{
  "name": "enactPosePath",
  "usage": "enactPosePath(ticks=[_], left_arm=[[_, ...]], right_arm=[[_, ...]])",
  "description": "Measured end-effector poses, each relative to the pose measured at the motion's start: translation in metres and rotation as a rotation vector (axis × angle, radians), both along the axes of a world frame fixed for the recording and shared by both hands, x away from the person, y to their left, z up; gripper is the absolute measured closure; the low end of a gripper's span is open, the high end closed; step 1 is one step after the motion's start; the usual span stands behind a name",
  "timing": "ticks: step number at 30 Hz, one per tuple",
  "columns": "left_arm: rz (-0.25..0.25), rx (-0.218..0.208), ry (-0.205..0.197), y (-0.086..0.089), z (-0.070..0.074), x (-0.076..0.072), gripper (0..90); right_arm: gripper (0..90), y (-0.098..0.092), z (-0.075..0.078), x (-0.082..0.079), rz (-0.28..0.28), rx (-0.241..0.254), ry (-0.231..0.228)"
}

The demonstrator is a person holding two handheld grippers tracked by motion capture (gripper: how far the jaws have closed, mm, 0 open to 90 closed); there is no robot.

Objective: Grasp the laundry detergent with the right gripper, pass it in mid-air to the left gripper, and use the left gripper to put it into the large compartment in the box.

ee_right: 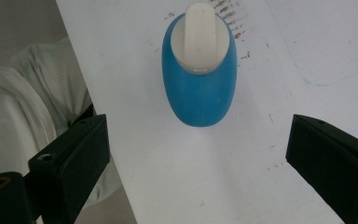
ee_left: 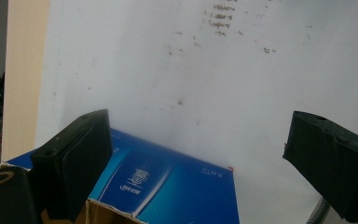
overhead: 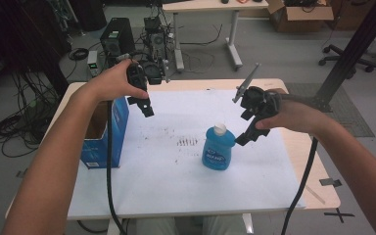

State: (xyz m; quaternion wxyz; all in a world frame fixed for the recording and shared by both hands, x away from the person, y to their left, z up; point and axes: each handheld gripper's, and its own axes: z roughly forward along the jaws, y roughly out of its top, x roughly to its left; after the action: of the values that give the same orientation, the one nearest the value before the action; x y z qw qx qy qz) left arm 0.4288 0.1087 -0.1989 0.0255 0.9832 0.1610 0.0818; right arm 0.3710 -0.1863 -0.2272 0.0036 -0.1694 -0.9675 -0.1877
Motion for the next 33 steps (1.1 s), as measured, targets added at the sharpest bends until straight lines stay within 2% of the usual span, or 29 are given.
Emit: enactPosePath(ticks=[14,33], left_arm=[[-0.001,0.003,-0.004,-0.003,-0.001,0.000,8.0],[-0.003,0.012,-0.007,-0.004,-0.003,0.001,8.2]], right_arm=[[5.8,-0.010,-0.021,-0.004,-0.023,0.072,-0.027],[5.9,-0.016,-0.044,-0.005,-0.032,0.083,-0.013]])
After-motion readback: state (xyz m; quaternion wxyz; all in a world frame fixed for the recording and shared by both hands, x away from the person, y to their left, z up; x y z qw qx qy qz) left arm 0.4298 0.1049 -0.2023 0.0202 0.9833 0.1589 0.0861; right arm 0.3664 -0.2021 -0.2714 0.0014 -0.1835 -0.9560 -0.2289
